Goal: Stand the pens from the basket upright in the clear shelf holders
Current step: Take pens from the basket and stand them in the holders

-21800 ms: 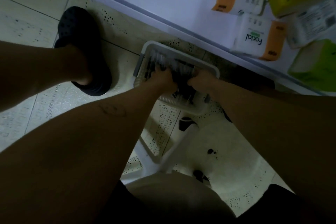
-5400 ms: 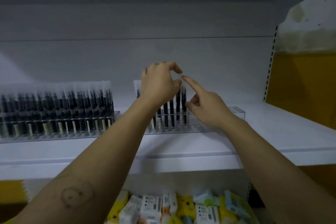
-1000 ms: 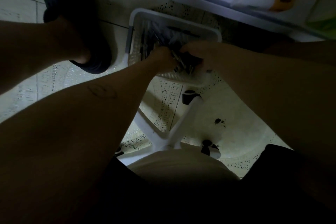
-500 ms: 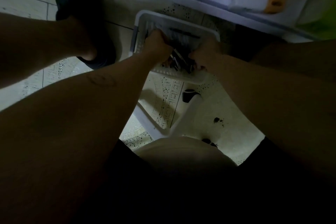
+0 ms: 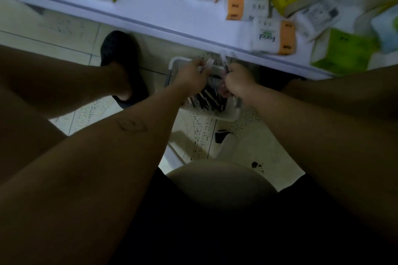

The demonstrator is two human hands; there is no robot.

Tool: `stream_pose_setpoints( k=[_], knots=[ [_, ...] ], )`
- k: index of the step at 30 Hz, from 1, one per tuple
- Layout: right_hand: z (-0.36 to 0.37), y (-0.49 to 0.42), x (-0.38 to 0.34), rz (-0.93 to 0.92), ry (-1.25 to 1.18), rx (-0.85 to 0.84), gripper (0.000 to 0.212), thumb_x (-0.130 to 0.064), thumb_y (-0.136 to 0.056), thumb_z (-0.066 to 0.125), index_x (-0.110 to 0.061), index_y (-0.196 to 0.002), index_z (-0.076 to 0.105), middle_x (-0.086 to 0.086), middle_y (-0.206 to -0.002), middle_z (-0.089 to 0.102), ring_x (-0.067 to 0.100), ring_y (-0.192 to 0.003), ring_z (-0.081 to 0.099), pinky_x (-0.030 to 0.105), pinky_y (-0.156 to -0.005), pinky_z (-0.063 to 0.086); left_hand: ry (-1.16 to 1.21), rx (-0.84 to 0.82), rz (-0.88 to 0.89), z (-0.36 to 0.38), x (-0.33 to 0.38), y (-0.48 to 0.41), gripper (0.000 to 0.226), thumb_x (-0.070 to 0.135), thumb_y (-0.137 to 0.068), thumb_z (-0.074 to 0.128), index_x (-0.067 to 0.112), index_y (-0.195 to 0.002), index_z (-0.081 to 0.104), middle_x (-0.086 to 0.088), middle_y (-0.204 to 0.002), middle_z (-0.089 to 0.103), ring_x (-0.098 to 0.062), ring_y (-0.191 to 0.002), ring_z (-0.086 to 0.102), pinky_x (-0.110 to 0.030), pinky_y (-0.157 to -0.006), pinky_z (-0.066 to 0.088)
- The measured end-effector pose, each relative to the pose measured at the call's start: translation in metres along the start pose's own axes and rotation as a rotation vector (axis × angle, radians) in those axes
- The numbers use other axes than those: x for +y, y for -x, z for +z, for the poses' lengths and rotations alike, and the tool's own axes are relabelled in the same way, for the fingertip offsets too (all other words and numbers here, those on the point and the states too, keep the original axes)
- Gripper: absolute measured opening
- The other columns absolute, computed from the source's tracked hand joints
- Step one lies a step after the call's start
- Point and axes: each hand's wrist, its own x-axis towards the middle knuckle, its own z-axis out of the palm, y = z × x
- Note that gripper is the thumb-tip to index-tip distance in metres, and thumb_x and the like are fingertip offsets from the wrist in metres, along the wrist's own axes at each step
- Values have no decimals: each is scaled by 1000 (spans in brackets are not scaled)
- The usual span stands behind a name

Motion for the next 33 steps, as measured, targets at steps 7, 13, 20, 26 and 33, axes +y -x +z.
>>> stream_pose_setpoints(
  k=[7,13,20,26,33],
  knots=[
    [-29,39,-30,-303,145,174,43,-44,-101,36,-16,-68,40,2,-62,43,25,-60,49,37,-62,45,-81,127,30,-16,39,24,33,32,-100,43,6,-112,59,-14,-108,65,-31,-98,62,-42,-89,53],
    [-43,69,-56,-431,-102,268,19,-28,-102,43,-11,-109,46,13,-76,61,29,-64,59,38,-61,50,217,181,172,-29,76,56,19,29,-101,45,11,-105,50,-4,-75,61,-20,-58,51,-32,-60,46],
    [-70,105,-90,-639,-67,522,34,-22,-101,45,-14,-68,45,8,-69,45,26,-71,44,30,-59,24,275,229,340,-50,120,88,24,25,-100,49,9,-117,53,-3,-84,71,-11,-68,62,-25,-62,46],
    [-97,146,-119,-776,-140,590,20,-15,-97,52,-8,-113,61,-3,-77,52,16,-77,50,27,-68,37,283,277,519,-70,171,122,19,19,-96,57,8,-111,59,-7,-95,66,-13,-71,70,-41,-77,57],
    [-138,206,-152,-1007,-239,680,46,-13,-92,62,-17,-136,51,-18,-71,52,-12,-66,53,7,-69,43,271,347,690,-101,224,175,9,16,-89,67,17,-97,63,-3,-84,67,-17,-85,68,-40,-84,55]
  ],
)
